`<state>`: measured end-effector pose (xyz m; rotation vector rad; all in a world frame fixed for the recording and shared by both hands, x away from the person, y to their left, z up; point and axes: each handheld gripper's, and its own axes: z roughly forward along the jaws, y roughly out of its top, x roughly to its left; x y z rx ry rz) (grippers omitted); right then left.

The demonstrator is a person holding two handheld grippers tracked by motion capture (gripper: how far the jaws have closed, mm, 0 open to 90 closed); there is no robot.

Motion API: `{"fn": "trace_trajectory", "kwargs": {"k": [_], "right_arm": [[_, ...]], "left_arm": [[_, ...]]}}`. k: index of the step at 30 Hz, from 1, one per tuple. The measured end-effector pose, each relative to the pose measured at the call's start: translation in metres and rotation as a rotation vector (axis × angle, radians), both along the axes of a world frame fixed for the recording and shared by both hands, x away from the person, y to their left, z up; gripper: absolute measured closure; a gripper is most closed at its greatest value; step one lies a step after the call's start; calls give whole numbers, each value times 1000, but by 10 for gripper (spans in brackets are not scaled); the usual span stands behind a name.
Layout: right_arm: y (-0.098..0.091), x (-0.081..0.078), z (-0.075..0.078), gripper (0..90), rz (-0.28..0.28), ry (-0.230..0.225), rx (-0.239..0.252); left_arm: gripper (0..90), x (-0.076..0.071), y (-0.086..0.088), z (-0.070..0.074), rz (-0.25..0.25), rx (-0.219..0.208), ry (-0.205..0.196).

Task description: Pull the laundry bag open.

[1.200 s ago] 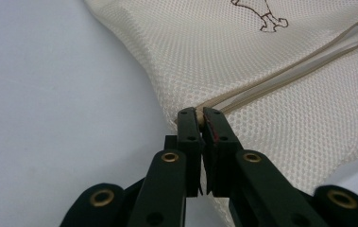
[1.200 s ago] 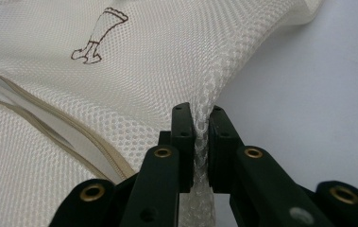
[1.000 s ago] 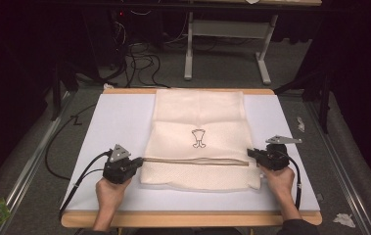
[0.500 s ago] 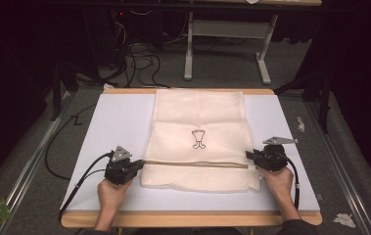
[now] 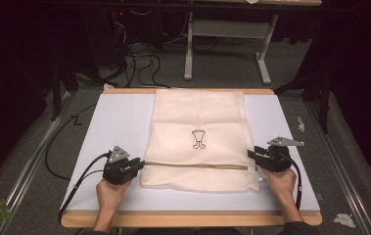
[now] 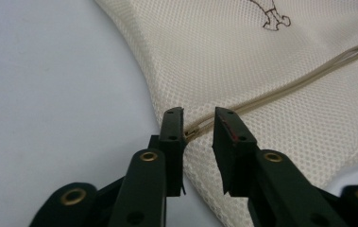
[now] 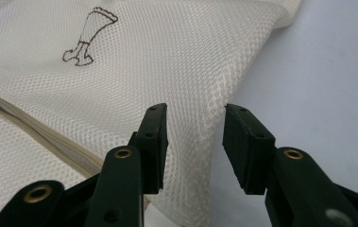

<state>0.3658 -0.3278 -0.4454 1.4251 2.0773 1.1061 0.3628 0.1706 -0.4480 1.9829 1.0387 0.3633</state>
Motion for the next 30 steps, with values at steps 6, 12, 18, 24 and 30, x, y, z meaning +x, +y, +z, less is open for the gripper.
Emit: {"fn": "trace_trajectory", "kwargs": {"k": [6, 12, 18, 24, 30], "right_arm": [[-5, -6, 7, 550, -18, -36, 8], [-14, -12, 13, 492, -34, -70, 32], [-25, -20, 19, 449, -29, -114, 63], [-39, -28, 23, 441, -58, -151, 82], [-50, -34, 23, 440, -89, -171, 98]], "left_arm": [[641, -1, 6, 5, 13, -20, -32], [602, -3, 12, 11, 24, -33, -62], [546, -5, 19, 14, 54, -51, -79], [491, -6, 28, 17, 86, -70, -101], [469, -7, 34, 19, 107, -79, -113]]}}
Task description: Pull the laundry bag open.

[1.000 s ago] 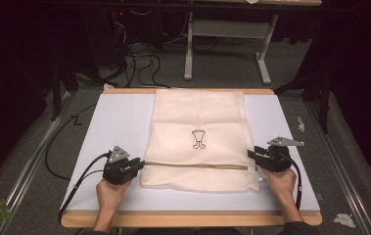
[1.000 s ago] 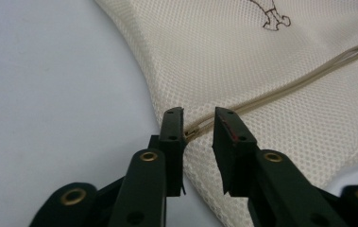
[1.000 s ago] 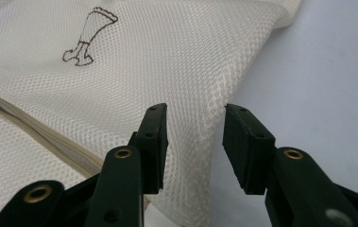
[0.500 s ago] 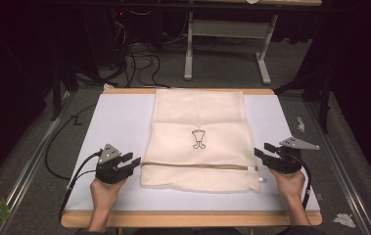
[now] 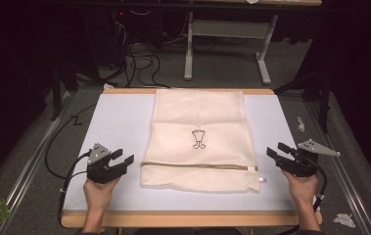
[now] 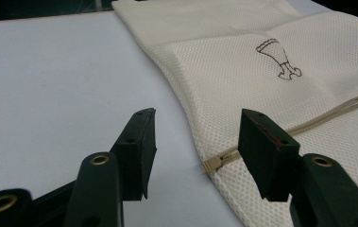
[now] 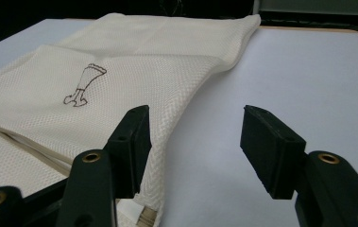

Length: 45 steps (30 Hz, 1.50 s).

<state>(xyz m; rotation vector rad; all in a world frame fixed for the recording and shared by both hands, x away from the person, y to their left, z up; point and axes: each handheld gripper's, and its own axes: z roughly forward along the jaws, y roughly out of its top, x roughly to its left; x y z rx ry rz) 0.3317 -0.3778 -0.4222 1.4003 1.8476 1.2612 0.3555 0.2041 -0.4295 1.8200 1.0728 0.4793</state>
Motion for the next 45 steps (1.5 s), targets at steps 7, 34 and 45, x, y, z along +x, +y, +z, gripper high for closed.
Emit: {"fn": "trace_trajectory", "kwargs": {"k": [7, 34, 45], "right_arm": [[-9, -5, 1, 441, -29, -15, 13], [-45, -15, -11, 479, -145, -16, 68], [-53, -12, -22, 490, -178, 12, 79]], "left_arm": [[455, -1, 9, 1, 23, -19, -3], [426, 4, 41, -8, 122, -87, 3], [425, 12, 43, -17, 153, -78, 19]]}}
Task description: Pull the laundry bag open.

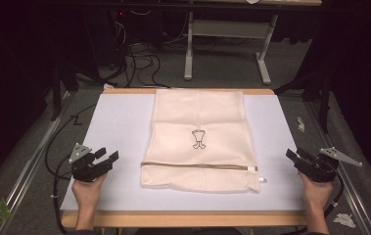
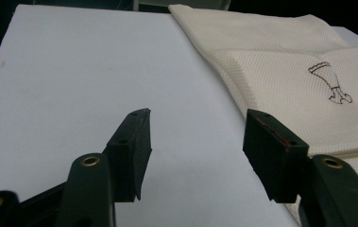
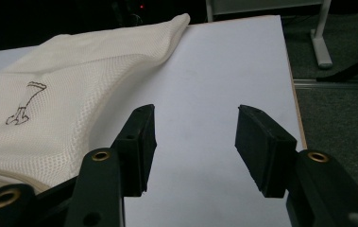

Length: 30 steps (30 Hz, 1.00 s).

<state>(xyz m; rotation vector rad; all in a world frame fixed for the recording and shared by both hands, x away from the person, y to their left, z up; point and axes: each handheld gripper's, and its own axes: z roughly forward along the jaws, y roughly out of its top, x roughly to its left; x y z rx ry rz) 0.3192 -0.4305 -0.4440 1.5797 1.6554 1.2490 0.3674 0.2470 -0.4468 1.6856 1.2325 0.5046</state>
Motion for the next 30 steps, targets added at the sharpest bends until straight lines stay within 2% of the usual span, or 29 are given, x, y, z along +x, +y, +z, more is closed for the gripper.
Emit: {"fn": "trace_trajectory", "kwargs": {"k": [10, 24, 30], "right_arm": [[1, 6, -7, 494, -14, 28, -8], [3, 13, -16, 496, -35, 62, -38], [4, 15, -19, 497, -35, 72, -47]], "left_arm": [[425, 9, -3, -5, 17, 10, 5], [424, 20, -6, -18, 35, 9, 43], [423, 24, -8, -22, 42, 28, 49]]}}
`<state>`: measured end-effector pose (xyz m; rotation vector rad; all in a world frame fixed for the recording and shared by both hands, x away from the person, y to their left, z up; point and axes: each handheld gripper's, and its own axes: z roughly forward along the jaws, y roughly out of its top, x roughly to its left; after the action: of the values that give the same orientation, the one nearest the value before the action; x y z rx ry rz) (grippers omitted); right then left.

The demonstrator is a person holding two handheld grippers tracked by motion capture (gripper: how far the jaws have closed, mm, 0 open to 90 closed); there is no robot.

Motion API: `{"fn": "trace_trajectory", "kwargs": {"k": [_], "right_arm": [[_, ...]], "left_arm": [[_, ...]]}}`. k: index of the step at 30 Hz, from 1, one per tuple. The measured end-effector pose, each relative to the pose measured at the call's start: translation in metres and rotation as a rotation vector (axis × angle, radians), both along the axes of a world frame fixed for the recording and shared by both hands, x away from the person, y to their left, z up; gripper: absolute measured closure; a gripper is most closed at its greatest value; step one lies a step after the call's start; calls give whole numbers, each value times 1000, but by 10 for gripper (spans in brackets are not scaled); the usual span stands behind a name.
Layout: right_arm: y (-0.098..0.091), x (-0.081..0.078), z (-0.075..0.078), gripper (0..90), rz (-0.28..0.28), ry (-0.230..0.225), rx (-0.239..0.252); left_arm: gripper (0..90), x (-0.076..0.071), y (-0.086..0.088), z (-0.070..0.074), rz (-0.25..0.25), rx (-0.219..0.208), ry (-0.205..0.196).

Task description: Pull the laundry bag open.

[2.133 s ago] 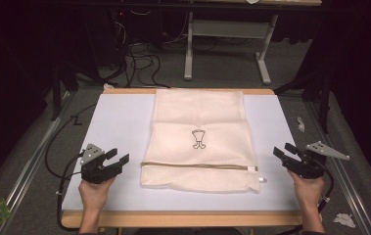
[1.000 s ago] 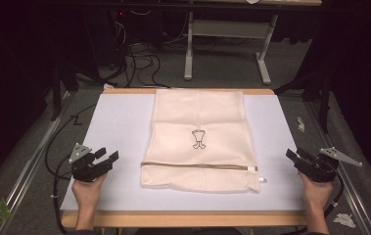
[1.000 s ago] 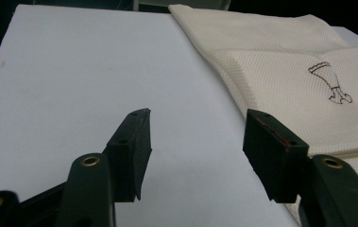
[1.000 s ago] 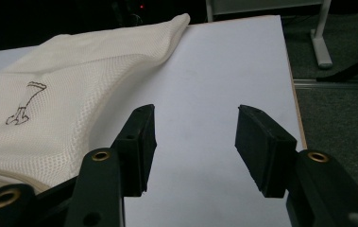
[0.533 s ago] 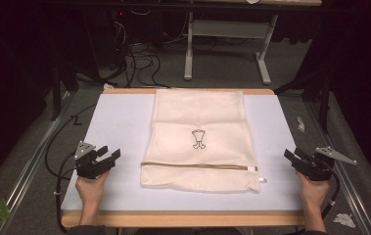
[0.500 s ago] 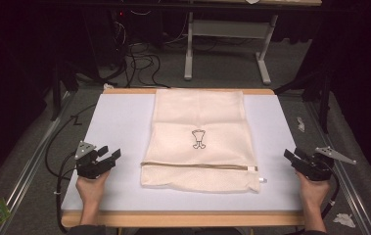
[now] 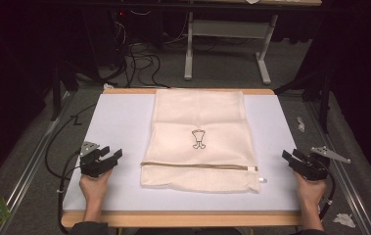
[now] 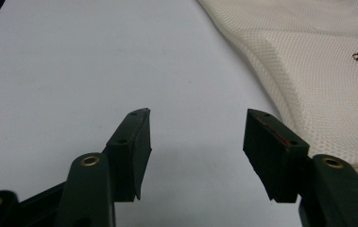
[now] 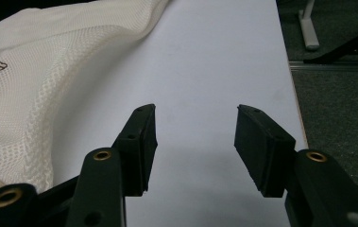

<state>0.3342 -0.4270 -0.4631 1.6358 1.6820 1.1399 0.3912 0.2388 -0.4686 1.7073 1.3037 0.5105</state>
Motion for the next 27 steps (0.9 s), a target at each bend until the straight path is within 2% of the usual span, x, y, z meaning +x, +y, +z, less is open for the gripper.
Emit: {"fn": "trace_trajectory", "kwargs": {"k": [9, 15, 27], "right_arm": [[1, 4, -6, 497, -13, 22, -8], [2, 5, -8, 496, -14, 25, -25], [5, 5, -9, 489, -16, 28, -44]], "left_arm": [[423, 4, -2, -5, 13, 11, -6], [423, 6, -4, -8, 21, 23, -11], [417, 6, -6, -14, 33, 20, -23]]}}
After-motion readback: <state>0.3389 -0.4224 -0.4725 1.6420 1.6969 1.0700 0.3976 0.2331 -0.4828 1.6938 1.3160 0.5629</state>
